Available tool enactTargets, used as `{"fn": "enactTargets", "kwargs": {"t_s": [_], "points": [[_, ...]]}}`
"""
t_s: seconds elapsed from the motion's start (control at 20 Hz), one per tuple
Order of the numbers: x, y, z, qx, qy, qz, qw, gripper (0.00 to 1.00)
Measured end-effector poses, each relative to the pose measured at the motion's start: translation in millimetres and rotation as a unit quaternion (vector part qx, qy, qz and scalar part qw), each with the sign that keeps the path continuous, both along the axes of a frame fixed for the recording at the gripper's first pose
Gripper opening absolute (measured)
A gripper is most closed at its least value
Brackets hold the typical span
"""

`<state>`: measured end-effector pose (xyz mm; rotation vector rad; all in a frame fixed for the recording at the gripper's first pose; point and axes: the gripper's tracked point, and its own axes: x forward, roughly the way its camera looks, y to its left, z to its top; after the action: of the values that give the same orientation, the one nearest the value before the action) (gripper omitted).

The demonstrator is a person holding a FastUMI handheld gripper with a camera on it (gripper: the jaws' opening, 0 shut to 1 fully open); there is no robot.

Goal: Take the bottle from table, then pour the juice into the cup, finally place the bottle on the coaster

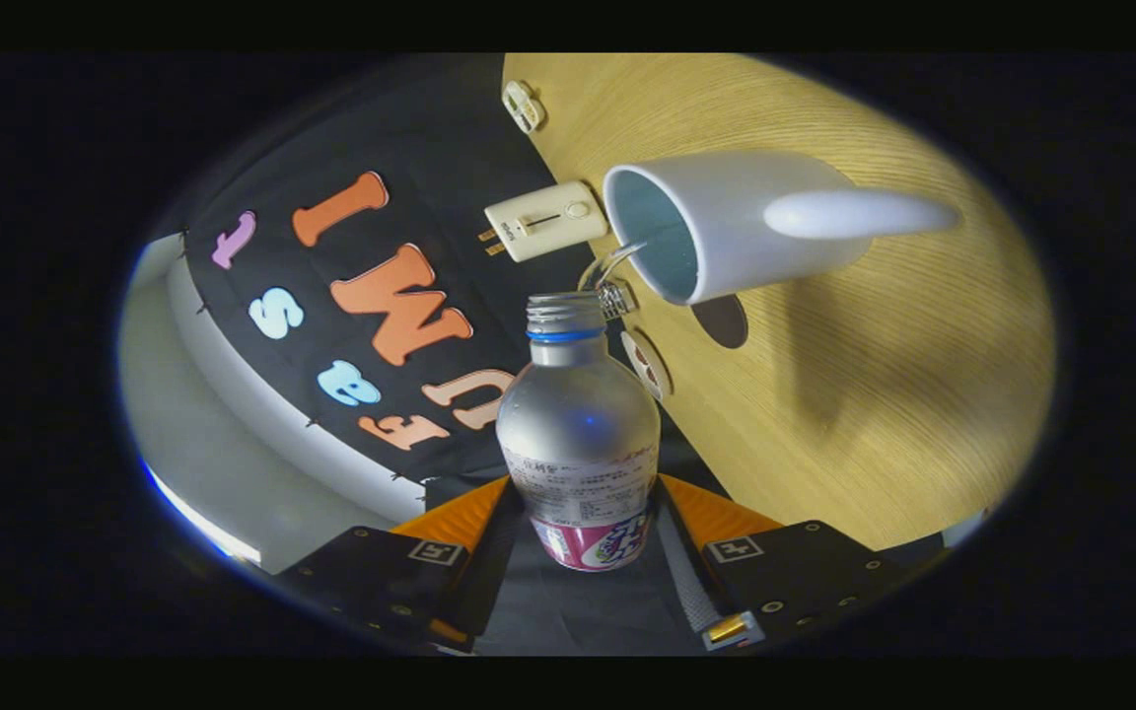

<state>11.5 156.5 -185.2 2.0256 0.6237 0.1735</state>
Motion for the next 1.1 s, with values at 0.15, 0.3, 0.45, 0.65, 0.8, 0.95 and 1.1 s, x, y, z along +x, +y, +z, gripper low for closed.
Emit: {"fn": "enactTargets", "kwargs": {"t_s": [0.15,0.3,0.45,0.65,0.8,0.95,1.1], "points": [[2.2,0.6,0.9,0.006,0.000,0.000,1.000,0.74],[3.2,-0.3,2.5,0.008,0.000,-0.002,1.000,0.74],[5.7,-3.8,3.8,0.014,0.000,-0.009,1.000,0.74],[7.5,-8.7,7.9,0.018,-0.003,-0.019,1.000,0.74],[7.9,-12.0,10.2,0.022,-0.006,-0.021,1.000,0.74],[6.9,-14.5,11.9,0.025,-0.006,-0.026,0.999,0.74],[8.1,-14.6,12.8,0.032,-0.008,-0.029,0.999,0.74]]}}
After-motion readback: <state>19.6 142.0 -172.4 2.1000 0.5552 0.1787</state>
